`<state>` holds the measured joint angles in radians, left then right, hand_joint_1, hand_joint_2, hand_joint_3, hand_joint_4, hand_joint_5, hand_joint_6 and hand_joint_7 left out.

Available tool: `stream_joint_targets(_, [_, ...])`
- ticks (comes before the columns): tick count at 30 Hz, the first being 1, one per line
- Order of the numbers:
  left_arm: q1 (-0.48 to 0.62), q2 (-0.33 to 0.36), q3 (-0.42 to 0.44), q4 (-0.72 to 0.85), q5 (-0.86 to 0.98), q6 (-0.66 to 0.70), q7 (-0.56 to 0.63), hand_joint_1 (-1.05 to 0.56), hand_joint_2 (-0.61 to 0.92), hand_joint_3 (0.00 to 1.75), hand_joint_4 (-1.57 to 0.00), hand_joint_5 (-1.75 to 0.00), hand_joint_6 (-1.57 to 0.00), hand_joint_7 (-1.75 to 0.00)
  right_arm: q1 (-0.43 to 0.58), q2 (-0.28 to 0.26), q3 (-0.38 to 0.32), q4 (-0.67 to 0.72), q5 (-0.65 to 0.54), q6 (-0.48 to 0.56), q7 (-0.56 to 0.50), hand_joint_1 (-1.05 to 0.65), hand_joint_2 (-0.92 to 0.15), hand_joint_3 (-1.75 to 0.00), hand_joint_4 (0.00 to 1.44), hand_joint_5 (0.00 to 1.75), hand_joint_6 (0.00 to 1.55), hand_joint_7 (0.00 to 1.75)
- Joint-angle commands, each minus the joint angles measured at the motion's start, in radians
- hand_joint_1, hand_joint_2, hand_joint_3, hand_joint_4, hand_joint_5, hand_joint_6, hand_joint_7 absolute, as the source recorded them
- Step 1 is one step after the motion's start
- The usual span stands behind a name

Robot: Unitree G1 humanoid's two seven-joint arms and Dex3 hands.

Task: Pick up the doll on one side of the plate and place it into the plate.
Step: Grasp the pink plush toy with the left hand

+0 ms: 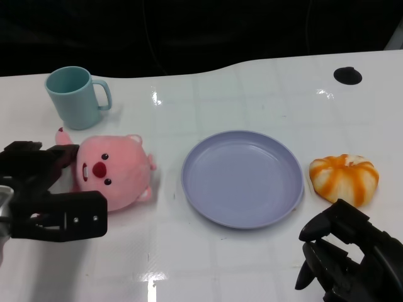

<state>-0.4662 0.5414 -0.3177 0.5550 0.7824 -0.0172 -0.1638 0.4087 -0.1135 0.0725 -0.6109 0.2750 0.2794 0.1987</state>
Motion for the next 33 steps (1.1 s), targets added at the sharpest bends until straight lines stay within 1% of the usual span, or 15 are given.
stream_joint_targets(1, [-0.045, -0.011, -0.033, 0.085, 0.002, 0.01, 0.005, -0.72, 0.92, 0.01, -0.03, -0.17, -0.13, 0.0, 0.006, -0.01, -0.008, -0.008, -0.003, -0.014, 0.003, -0.33, -0.92, -0.61, 0.53, 1.75, 0.39, 1.63])
stream_joint_targets(6, [-0.116, -0.048, -0.087, 0.249, 0.011, 0.01, 0.059, -0.73, 0.92, 0.02, -0.03, -0.15, -0.12, 0.0, 0.007, -0.01, -0.007, -0.018, -0.003, -0.001, -0.003, -0.33, -0.92, -0.61, 0.53, 1.75, 0.39, 1.63])
stream_joint_targets(11, [-0.164, -0.083, -0.108, 0.383, -0.009, 0.003, 0.118, -0.66, 0.9, 0.0, -0.07, -0.14, -0.14, -0.01, 0.01, -0.01, -0.008, -0.017, 0.002, -0.005, 0.001, -0.34, -0.92, -0.6, 0.53, 1.75, 0.4, 1.63])
stream_joint_targets(15, [-0.194, -0.114, -0.125, 0.499, -0.021, -0.009, 0.164, -0.41, 0.81, 0.0, -0.27, -0.15, -0.28, -0.03, 0.012, -0.011, -0.011, -0.018, 0.007, -0.005, 0.004, -0.34, -0.92, -0.6, 0.52, 1.75, 0.4, 1.63])
stream_joint_targets(18, [-0.211, -0.127, -0.138, 0.558, -0.032, -0.035, 0.155, -0.3, 0.85, 0.01, -0.66, -0.23, -0.61, -0.07, 0.013, -0.013, -0.013, -0.02, 0.008, -0.003, 0.005, -0.34, -0.92, -0.59, 0.52, 1.75, 0.4, 1.62])
stream_joint_targets(19, [-0.215, -0.13, -0.144, 0.572, -0.034, -0.044, 0.153, -0.29, 0.87, 0.0, -0.75, -0.58, -0.74, -0.06, 0.013, -0.013, -0.014, -0.02, 0.007, -0.003, 0.006, -0.34, -0.92, -0.59, 0.52, 1.75, 0.4, 1.62])
stream_joint_targets(20, [-0.22, -0.133, -0.15, 0.586, -0.036, -0.052, 0.153, -0.29, 0.88, 0.0, -0.74, -0.8, -0.8, -0.04, 0.013, -0.014, -0.014, -0.02, 0.007, -0.004, 0.007, -0.34, -0.92, -0.59, 0.52, 1.75, 0.4, 1.62])
stream_joint_targets(21, [-0.224, -0.136, -0.157, 0.602, -0.037, -0.061, 0.157, -0.28, 0.89, 0.0, -0.75, -0.91, -0.85, -0.04, 0.013, -0.014, -0.014, -0.019, 0.006, -0.007, 0.008, -0.34, -0.92, -0.59, 0.52, 1.75, 0.4, 1.62])
stream_joint_targets(22, [-0.229, -0.141, -0.169, 0.621, -0.032, -0.067, 0.162, -0.28, 0.9, 0.02, -0.78, -0.82, -0.96, -0.05, 0.013, -0.014, -0.014, -0.019, 0.008, -0.004, 0.007, -0.34, -0.92, -0.59, 0.52, 1.75, 0.4, 1.62])
stream_joint_targets(24, [-0.235, -0.148, -0.189, 0.649, -0.025, -0.078, 0.176, -0.31, 0.92, 0.07, -0.83, -0.63, -1.06, -0.04, 0.013, -0.013, -0.014, -0.02, 0.007, -0.001, 0.005, -0.34, -0.92, -0.6, 0.52, 1.75, 0.4, 1.62])
stream_joint_targets(25, [-0.235, -0.148, -0.198, 0.657, -0.024, -0.088, 0.185, -0.31, 0.92, 0.07, -0.76, -0.98, -1.14, -0.06, 0.013, -0.013, -0.013, -0.021, 0.005, 0.001, 0.004, -0.34, -0.92, -0.59, 0.52, 1.75, 0.4, 1.62])
stream_joint_targets(26, [-0.235, -0.147, -0.204, 0.663, -0.024, -0.098, 0.195, -0.31, 0.92, 0.06, -0.71, -1.22, -1.17, -0.07, 0.014, -0.012, -0.013, -0.022, 0.003, 0.001, 0.002, -0.34, -0.92, -0.59, 0.53, 1.75, 0.4, 1.62])
stream_joint_targets(27, [-0.235, -0.147, -0.209, 0.667, -0.025, -0.103, 0.203, -0.3, 0.92, 0.08, -0.66, -1.27, -1.14, -0.04, 0.014, -0.012, -0.012, -0.022, 0.003, 0.0, 0.002, -0.34, -0.92, -0.59, 0.53, 1.75, 0.41, 1.62])
stream_joint_targets(30, [-0.225, -0.147, -0.206, 0.665, -0.036, -0.115, 0.265, -0.3, 0.92, 0.24, -0.71, -1.01, -0.94, -0.02, 0.015, -0.011, -0.012, -0.018, 0.003, -0.008, 0.005, -0.34, -0.92, -0.59, 0.53, 1.75, 0.41, 1.62])
stream_joint_targets(33, [-0.206, -0.141, -0.195, 0.658, -0.05, -0.152, 0.364, -0.25, 0.92, 0.18, -0.7, -1.55, -1.07, -0.09, 0.016, -0.012, -0.012, -0.017, 0.002, -0.011, 0.006, -0.34, -0.92, -0.59, 0.52, 1.75, 0.41, 1.62])
